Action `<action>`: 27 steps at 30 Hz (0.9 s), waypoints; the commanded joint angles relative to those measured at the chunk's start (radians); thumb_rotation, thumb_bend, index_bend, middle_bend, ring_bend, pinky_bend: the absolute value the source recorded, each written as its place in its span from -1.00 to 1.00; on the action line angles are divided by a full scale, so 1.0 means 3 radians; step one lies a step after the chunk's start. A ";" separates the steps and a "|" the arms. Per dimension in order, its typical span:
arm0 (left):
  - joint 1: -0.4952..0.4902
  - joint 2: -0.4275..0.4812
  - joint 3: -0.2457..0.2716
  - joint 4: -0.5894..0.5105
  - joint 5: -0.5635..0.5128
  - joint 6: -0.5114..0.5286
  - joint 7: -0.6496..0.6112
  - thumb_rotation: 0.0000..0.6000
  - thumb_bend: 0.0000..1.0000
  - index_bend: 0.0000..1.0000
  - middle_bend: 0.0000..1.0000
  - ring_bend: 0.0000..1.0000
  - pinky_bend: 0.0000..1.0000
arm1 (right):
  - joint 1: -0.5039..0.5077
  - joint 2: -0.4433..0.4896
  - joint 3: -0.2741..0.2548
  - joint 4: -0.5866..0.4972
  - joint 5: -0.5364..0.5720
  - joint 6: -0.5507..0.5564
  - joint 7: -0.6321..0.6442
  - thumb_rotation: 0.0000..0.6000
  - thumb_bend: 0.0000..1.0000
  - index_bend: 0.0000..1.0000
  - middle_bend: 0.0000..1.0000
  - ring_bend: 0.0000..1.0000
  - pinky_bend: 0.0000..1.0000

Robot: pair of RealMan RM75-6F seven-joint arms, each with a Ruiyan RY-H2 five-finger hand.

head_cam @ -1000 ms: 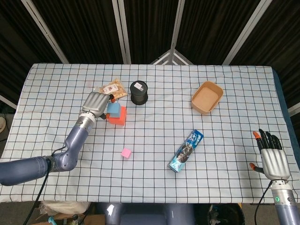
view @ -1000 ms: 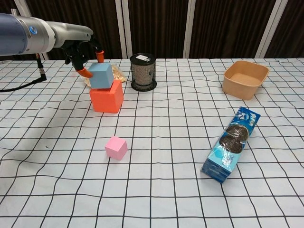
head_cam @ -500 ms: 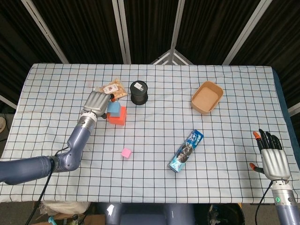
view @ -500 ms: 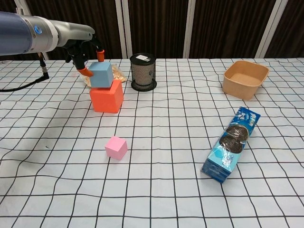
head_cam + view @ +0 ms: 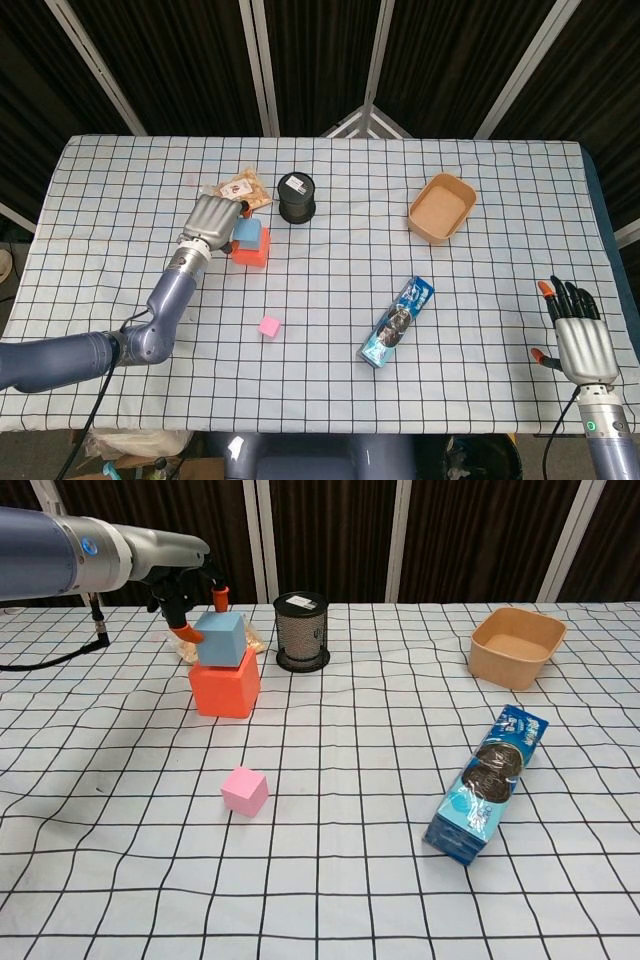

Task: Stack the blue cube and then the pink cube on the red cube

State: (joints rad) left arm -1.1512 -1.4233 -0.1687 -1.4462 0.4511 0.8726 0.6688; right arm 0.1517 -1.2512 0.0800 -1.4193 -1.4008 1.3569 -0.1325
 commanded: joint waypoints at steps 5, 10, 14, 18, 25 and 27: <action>-0.0020 -0.0003 0.0020 0.0009 0.0030 -0.0016 0.0014 1.00 -0.24 -0.23 0.71 0.26 0.22 | -0.0002 0.0005 0.0002 -0.0004 0.0004 0.0002 0.0007 1.00 -0.78 -0.99 -1.00 -1.00 -0.82; -0.0014 0.0007 0.0019 0.0000 0.0094 -0.0010 -0.0016 1.00 -0.24 -0.23 0.71 0.26 0.22 | -0.0003 0.0009 0.0002 -0.0007 0.0003 0.0002 0.0016 1.00 -0.78 -0.99 -1.00 -1.00 -0.82; -0.0012 0.0031 0.0035 -0.0006 0.0123 -0.0011 -0.0011 1.00 -0.24 -0.23 0.71 0.26 0.21 | -0.0003 0.0010 -0.0001 -0.0010 -0.0001 0.0003 0.0016 1.00 -0.78 -0.99 -1.00 -1.00 -0.82; -0.0009 0.0045 0.0051 -0.0011 0.0122 -0.0005 0.0000 1.00 -0.24 -0.23 0.71 0.26 0.21 | -0.0002 0.0008 0.0000 -0.0011 0.0001 0.0001 0.0012 1.00 -0.78 -0.99 -1.00 -1.00 -0.82; 0.0002 0.0044 0.0075 0.0018 0.0125 -0.0026 -0.0009 1.00 -0.24 -0.23 0.71 0.26 0.21 | -0.0001 0.0004 -0.0002 -0.0011 0.0006 -0.0005 0.0001 1.00 -0.78 -0.99 -1.00 -1.00 -0.82; 0.0007 0.0037 0.0077 0.0038 0.0137 -0.0038 -0.0024 1.00 -0.24 -0.23 0.71 0.26 0.21 | -0.0001 0.0003 -0.0002 -0.0013 0.0007 -0.0005 -0.0002 1.00 -0.78 -0.99 -1.00 -1.00 -0.82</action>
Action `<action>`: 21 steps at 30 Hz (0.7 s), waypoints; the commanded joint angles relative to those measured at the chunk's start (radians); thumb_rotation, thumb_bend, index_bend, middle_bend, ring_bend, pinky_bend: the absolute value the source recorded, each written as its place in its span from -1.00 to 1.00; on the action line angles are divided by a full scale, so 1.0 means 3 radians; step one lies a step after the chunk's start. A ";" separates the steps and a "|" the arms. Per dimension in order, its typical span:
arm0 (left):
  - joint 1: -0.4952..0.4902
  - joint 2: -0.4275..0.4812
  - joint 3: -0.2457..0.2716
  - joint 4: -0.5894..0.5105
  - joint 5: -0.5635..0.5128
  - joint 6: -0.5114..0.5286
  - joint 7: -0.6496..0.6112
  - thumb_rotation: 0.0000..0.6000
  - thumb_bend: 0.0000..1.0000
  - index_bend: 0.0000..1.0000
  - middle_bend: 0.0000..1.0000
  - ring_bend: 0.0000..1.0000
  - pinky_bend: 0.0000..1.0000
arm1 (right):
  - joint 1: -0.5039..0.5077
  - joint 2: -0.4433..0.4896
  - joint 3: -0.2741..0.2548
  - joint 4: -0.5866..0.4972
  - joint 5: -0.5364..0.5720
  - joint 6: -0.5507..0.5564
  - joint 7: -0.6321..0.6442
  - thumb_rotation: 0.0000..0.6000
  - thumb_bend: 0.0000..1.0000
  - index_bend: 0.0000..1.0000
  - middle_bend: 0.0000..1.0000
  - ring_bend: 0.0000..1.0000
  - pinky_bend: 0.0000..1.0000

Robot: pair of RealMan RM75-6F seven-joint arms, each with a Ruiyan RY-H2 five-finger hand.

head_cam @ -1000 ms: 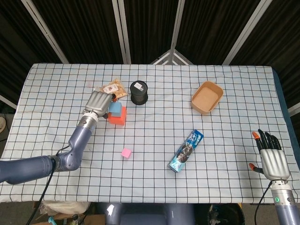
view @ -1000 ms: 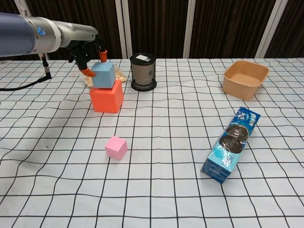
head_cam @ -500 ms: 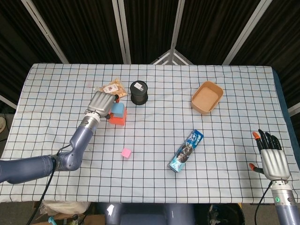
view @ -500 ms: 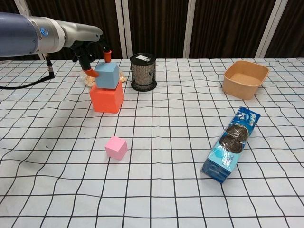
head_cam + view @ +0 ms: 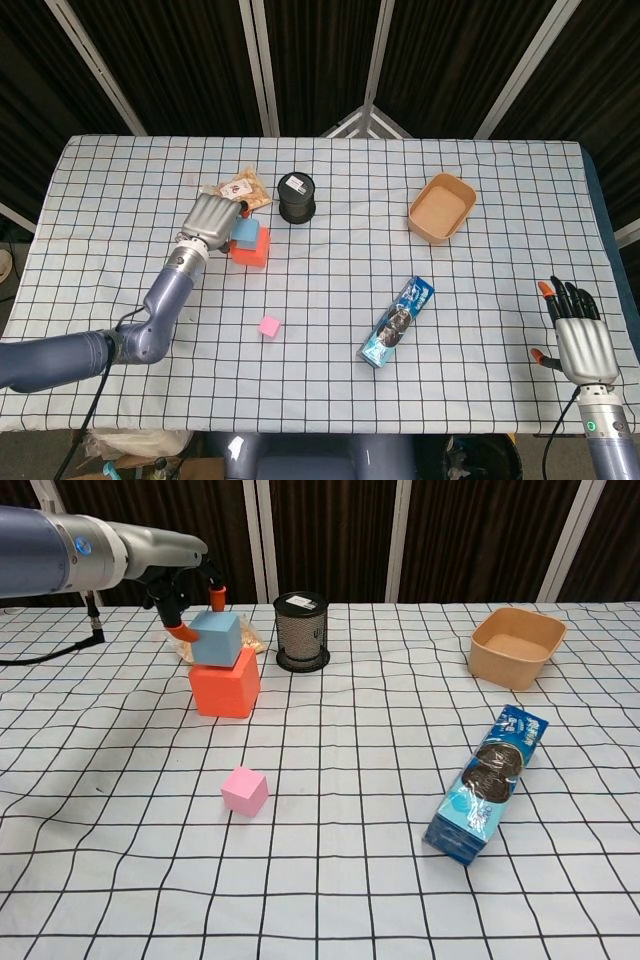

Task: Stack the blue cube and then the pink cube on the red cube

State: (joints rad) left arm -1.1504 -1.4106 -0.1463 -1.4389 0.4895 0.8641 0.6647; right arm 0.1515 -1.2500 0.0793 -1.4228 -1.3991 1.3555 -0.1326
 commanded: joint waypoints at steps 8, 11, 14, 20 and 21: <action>0.0022 -0.0021 0.0013 0.0058 0.0073 -0.0046 -0.0063 1.00 -0.24 -0.23 0.71 0.26 0.21 | 0.0002 -0.0002 0.0001 -0.0004 0.0011 -0.0010 -0.0009 1.00 -0.78 -0.99 -1.00 -1.00 -0.82; 0.0022 -0.0021 0.0017 0.0054 0.0085 -0.0049 -0.0064 1.00 -0.24 -0.23 0.71 0.26 0.21 | 0.0004 -0.0002 0.0000 -0.0004 0.0012 -0.0015 -0.0011 1.00 -0.78 -0.99 -1.00 -1.00 -0.82; 0.0024 -0.0014 0.0019 0.0037 0.0083 -0.0047 -0.0066 1.00 -0.24 -0.23 0.71 0.26 0.21 | 0.0002 -0.0001 0.0003 -0.0006 0.0015 -0.0010 -0.0009 1.00 -0.78 -0.99 -1.00 -1.00 -0.82; 0.0028 -0.0007 0.0033 0.0024 0.0048 -0.0036 -0.0051 1.00 -0.24 -0.23 0.71 0.26 0.21 | 0.0004 0.0002 -0.0004 -0.0010 0.0007 -0.0016 -0.0007 1.00 -0.78 -0.99 -1.00 -1.00 -0.82; 0.0030 -0.0008 0.0033 0.0026 0.0042 -0.0034 -0.0051 1.00 -0.24 -0.23 0.71 0.26 0.21 | 0.0004 0.0001 -0.0004 -0.0009 0.0008 -0.0017 -0.0005 1.00 -0.78 -0.99 -1.00 -1.00 -0.82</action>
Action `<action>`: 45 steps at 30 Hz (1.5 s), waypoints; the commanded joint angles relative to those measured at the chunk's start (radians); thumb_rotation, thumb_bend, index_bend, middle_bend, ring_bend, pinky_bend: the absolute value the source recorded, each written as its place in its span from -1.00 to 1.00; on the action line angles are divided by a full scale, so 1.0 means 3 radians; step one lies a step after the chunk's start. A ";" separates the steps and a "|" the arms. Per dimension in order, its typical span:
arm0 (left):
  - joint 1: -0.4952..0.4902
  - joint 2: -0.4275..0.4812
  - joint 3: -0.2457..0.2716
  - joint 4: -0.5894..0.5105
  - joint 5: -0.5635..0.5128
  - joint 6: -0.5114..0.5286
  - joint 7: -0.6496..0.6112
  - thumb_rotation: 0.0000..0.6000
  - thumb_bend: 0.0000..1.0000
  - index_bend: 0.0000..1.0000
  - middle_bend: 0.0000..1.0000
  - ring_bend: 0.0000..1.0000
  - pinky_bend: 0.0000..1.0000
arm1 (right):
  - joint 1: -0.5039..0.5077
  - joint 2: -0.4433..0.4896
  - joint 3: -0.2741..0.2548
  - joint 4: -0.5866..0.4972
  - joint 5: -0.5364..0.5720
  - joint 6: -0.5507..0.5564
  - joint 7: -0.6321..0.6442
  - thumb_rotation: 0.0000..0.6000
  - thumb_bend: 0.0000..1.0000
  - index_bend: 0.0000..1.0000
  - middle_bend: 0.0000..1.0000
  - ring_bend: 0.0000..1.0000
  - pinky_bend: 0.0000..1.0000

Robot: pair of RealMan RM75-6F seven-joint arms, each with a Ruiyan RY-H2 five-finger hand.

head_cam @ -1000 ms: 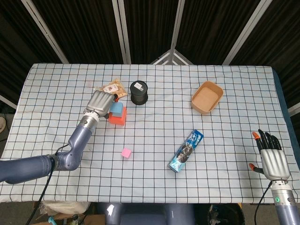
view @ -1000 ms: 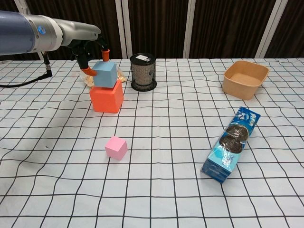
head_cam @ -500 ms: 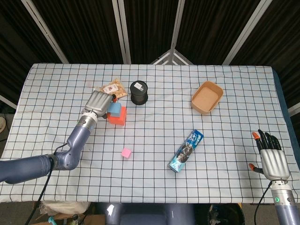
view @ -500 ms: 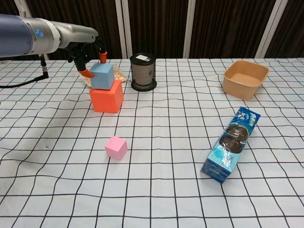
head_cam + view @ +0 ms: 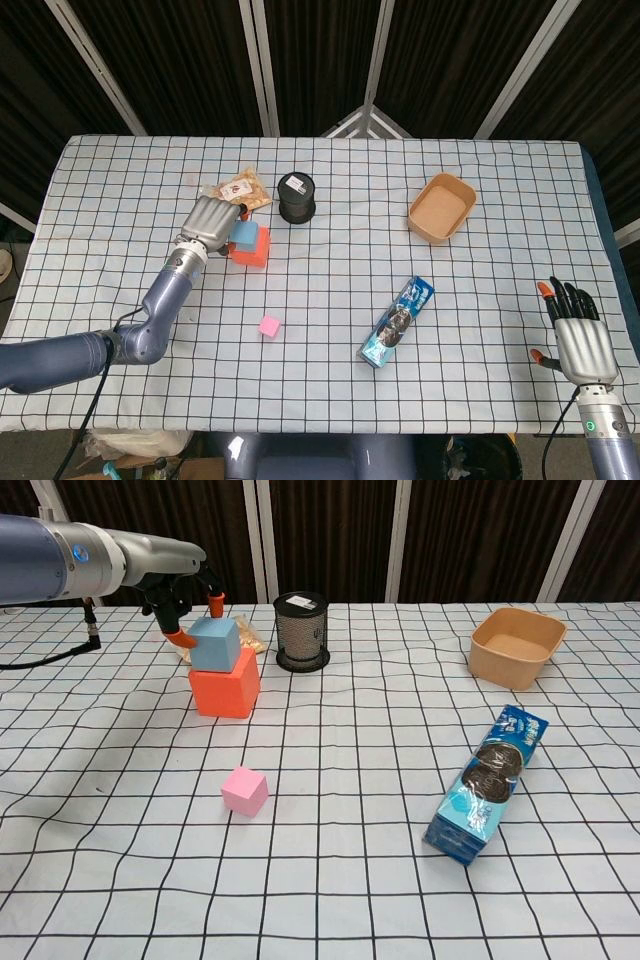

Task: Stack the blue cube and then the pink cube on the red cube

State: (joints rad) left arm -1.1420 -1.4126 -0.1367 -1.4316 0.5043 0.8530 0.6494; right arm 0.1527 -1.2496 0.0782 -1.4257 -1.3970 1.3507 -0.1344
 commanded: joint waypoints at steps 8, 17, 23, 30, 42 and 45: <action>0.0000 -0.0018 0.0005 0.0022 -0.0022 0.0001 0.0004 1.00 -0.24 -0.23 0.71 0.26 0.21 | -0.0001 0.0001 0.0003 0.0000 0.0008 -0.0001 0.0004 1.00 -0.78 -0.99 -1.00 -1.00 -0.82; -0.0005 -0.0027 0.0005 0.0030 -0.0023 -0.0021 -0.0003 1.00 -0.24 -0.35 0.70 0.25 0.21 | 0.0003 0.0000 0.0002 0.0000 0.0016 -0.0016 0.0004 1.00 -0.78 -0.99 -1.00 -1.00 -0.82; -0.0016 0.0008 0.0010 -0.0022 -0.0061 -0.0017 0.0024 1.00 -0.24 -0.52 0.70 0.24 0.20 | 0.0001 0.0004 0.0003 -0.0008 0.0024 -0.0016 -0.0002 1.00 -0.78 -0.99 -1.00 -1.00 -0.82; -0.0033 0.0064 0.0023 -0.0096 -0.0126 -0.0029 0.0058 1.00 -0.24 -0.65 0.69 0.24 0.19 | 0.0000 0.0009 0.0006 -0.0020 0.0030 -0.0013 -0.0016 1.00 -0.78 -0.98 -1.00 -1.00 -0.82; 0.0023 0.0556 -0.0073 -0.0702 -0.0053 0.0221 0.0010 1.00 -0.24 -0.63 0.69 0.24 0.19 | -0.0001 0.0002 0.0008 -0.0030 0.0026 0.0002 -0.0041 1.00 -0.78 -0.96 -1.00 -1.00 -0.82; 0.0087 0.0799 -0.0130 -0.1023 0.0103 0.0325 -0.0064 1.00 -0.24 -0.61 0.69 0.24 0.19 | 0.0000 0.0002 0.0008 -0.0031 0.0025 0.0003 -0.0047 1.00 -0.78 -0.96 -1.00 -1.00 -0.82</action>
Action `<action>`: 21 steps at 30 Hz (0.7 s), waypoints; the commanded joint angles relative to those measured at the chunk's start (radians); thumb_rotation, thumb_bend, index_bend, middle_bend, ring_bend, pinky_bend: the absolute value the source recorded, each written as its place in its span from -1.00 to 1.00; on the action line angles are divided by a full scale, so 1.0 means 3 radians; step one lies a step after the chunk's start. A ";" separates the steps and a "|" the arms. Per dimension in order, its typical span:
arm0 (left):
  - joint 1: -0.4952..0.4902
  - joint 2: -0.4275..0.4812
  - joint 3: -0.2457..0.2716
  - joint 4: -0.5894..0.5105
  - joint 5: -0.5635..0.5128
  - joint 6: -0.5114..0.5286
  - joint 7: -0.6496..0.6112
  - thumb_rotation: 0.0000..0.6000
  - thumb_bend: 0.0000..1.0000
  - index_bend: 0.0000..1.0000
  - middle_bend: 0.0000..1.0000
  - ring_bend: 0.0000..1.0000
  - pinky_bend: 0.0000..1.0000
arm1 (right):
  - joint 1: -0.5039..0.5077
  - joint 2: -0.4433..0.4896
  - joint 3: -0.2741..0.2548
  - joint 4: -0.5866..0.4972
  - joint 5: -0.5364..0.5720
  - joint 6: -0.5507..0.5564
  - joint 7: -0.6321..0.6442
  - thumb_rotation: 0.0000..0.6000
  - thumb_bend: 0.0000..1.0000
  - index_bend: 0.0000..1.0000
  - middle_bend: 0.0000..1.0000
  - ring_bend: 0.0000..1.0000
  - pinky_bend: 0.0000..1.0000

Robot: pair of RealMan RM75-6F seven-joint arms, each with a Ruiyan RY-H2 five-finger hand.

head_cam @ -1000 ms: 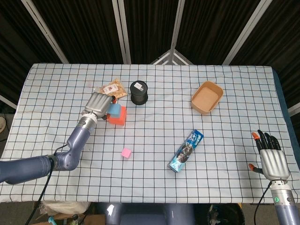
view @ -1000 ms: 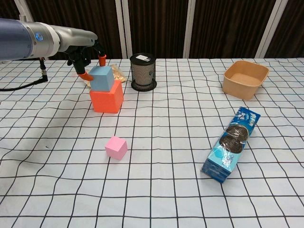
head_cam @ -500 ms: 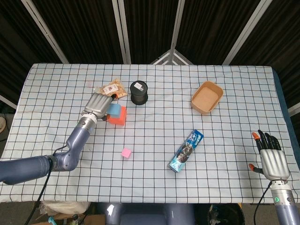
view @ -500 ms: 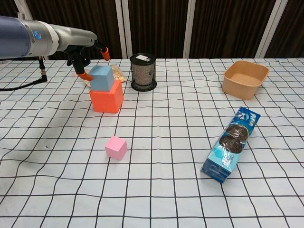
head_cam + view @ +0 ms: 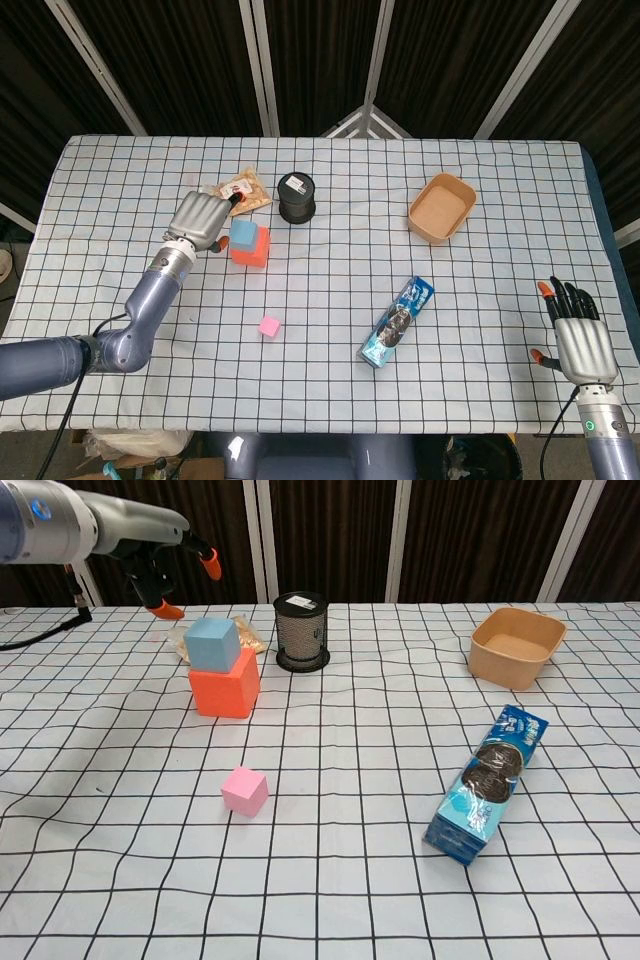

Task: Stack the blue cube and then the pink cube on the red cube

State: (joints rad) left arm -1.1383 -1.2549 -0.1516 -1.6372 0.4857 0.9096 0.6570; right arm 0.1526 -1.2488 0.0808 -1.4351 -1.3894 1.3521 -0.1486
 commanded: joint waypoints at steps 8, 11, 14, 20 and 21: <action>0.0286 0.0817 -0.0005 -0.1285 0.0338 0.0314 -0.0134 1.00 -0.26 -0.56 0.69 0.25 0.23 | -0.0002 0.0006 -0.0003 -0.0014 -0.0002 -0.0001 0.0008 1.00 -0.78 -0.96 -1.00 -1.00 -0.83; 0.0331 0.0881 0.0133 -0.1568 0.0223 0.0346 -0.0050 1.00 -0.27 -0.55 0.69 0.25 0.24 | -0.0003 0.0012 -0.0008 -0.0021 -0.0007 -0.0003 0.0021 1.00 -0.78 -0.96 -1.00 -1.00 -0.82; 0.0355 0.0803 0.0218 -0.1619 0.0177 0.0412 0.0002 1.00 -0.31 -0.54 0.70 0.26 0.24 | -0.0008 0.0020 -0.0007 -0.0024 -0.0008 0.0003 0.0040 1.00 -0.78 -0.96 -1.00 -1.00 -0.82; 0.0369 0.0428 0.0434 -0.1446 0.0089 0.0506 0.0204 1.00 -0.40 -0.53 0.70 0.26 0.26 | -0.0013 0.0032 -0.0004 -0.0015 -0.0003 0.0002 0.0080 1.00 -0.78 -0.96 -1.00 -1.00 -0.82; 0.0365 0.0353 0.0452 -0.1390 0.0073 0.0510 0.0227 1.00 -0.40 -0.53 0.70 0.26 0.26 | -0.0013 0.0033 -0.0005 -0.0014 -0.0001 -0.0003 0.0085 1.00 -0.78 -0.96 -1.00 -1.00 -0.82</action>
State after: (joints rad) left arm -1.0298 -1.1034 -0.0398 -2.0879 0.5220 1.0518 0.6991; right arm 0.1487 -1.2391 0.0796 -1.4396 -1.3900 1.3520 -0.1239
